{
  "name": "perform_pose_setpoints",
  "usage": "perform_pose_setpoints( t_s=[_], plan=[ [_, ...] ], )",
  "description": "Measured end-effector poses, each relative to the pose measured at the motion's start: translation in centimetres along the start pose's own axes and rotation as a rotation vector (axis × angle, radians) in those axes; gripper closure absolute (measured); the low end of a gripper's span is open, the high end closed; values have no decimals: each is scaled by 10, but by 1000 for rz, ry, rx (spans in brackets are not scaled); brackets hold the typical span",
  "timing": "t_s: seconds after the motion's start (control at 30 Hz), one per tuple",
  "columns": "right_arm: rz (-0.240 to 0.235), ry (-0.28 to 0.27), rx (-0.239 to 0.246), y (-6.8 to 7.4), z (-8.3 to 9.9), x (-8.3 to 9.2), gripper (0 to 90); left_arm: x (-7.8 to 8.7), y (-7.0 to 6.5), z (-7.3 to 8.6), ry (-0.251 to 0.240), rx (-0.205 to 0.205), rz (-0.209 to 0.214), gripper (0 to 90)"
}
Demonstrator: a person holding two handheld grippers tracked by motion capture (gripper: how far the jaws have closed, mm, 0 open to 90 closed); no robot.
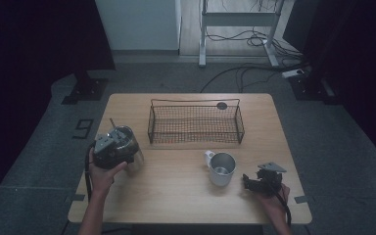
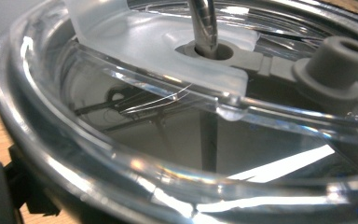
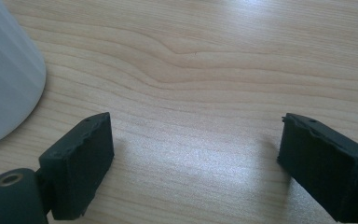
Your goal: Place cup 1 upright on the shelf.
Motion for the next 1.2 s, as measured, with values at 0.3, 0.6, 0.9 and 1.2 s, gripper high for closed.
perform_pose_setpoints(
  t_s=[0.3, 0.6, 0.9, 1.2],
  plan=[
    [1, 0, 1, 0, 0, 0, 107, -5, -8, 0, 8, -2, 15, 37],
    [2, -1, -1, 0, 0, 0, 113, -7, -14, -2, 13, -10, 27, 37],
    [3, -2, -2, 0, 0, 1, 117, -10, -20, -1, 16, -13, 38, 37],
    [0, -6, 0, 0, 0, 1, 127, -13, -26, -2, 18, -19, 47, 37]
  ],
)
Point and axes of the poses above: each handheld gripper's, and its own axes: x roughly backward along the jaws, z roughly out of its underside, y roughly to its left, the point moved 2 cm from there along -x, roughly forward along the jaws, and after that the axes turned 4 degrees about -y, right-handed, at the moved point
